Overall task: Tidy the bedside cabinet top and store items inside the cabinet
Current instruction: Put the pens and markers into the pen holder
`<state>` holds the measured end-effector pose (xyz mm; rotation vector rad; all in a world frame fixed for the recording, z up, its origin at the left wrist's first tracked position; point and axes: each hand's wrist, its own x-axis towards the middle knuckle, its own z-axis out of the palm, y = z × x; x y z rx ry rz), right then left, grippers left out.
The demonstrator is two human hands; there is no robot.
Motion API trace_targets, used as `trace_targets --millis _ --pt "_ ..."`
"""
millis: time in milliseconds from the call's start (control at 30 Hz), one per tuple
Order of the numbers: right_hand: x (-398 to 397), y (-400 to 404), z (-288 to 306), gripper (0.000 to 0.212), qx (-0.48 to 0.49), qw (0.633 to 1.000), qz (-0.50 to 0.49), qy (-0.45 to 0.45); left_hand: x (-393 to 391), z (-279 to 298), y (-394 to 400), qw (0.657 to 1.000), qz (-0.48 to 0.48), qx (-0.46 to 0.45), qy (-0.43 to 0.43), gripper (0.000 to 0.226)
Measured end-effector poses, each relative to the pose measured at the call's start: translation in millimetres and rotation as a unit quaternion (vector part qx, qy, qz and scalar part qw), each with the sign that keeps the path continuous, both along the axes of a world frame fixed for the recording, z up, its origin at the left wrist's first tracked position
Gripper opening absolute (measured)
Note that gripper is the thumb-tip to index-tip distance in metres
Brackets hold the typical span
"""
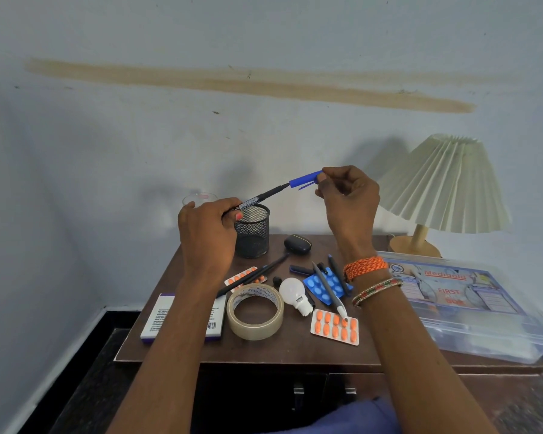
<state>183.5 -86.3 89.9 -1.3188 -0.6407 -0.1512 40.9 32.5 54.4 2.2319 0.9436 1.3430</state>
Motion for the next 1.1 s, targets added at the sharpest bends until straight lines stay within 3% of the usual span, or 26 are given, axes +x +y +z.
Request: trace_targets --millis 267,400,800,1000,1100 --pt "0.7 -0.7 1.3 0.007 0.001 1.000 -0.004 0.017 0.8 1.8 -2.6 1.000 0.013 0.003 0.006 0.021" --pt "0.2 -1.9 2.8 0.007 0.021 0.996 0.054 0.067 1.1 3.7 -5.5 1.000 0.014 0.010 0.005 0.021" --pt "-4.7 5.2 -0.7 0.006 -0.022 0.995 0.089 0.028 1.9 10.2 -17.1 1.000 -0.007 0.026 0.011 0.020" --pt "-12.0 9.2 3.5 0.006 0.007 0.997 0.080 0.019 1.1 17.3 -31.5 1.000 -0.021 -0.003 -0.022 0.024" --pt "-17.9 12.2 4.1 0.018 0.036 0.998 0.049 0.019 2.8 20.6 -36.7 0.999 -0.022 0.000 -0.042 0.023"
